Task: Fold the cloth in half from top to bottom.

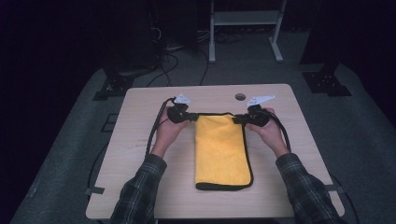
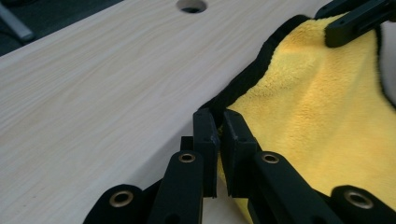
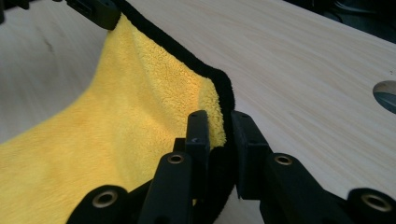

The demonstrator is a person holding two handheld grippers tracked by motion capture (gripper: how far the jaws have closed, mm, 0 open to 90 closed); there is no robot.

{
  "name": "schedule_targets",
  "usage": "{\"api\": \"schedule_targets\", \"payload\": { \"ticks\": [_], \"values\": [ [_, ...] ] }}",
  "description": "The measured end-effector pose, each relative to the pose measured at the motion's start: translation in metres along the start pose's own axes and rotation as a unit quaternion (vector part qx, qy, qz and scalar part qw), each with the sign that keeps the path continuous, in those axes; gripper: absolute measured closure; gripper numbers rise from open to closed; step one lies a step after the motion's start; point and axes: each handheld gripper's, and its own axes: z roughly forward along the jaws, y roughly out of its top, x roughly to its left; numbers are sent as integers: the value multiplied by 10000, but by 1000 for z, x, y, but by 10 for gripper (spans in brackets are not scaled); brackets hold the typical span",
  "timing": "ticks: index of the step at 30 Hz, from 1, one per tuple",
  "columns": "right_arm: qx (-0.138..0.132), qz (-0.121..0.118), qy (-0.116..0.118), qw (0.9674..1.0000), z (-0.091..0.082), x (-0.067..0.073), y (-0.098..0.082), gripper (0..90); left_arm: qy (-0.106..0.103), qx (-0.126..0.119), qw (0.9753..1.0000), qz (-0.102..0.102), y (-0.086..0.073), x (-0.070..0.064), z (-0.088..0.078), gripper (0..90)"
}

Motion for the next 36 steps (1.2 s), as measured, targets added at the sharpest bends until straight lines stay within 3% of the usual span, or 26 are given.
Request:
{"api": "schedule_targets", "payload": {
  "ticks": [6, 16, 24, 30, 36],
  "values": [
    [-312, 41, 305, 9990, -17, 10, -16, 770, -312, -227, 9993, 30, -8, -16, -18, 853],
    [-439, -133, 544, 9975, -38, 41, -37, 763, -796, -503, 9956, -32, -28, -46, -48, 854],
    [-469, -132, 799, 9956, -53, 64, -61, 756, -1070, -332, 9937, -56, -54, -69, -63, 854],
    [-347, -311, 877, 9951, -64, 85, -77, 754, -1244, -172, 9921, -62, -75, -88, -66, 854],
    [-135, -353, 967, 9946, -67, 96, -93, 741, -1391, 64, 9903, -5, -90, -103, -65, 853]
  ]
}}
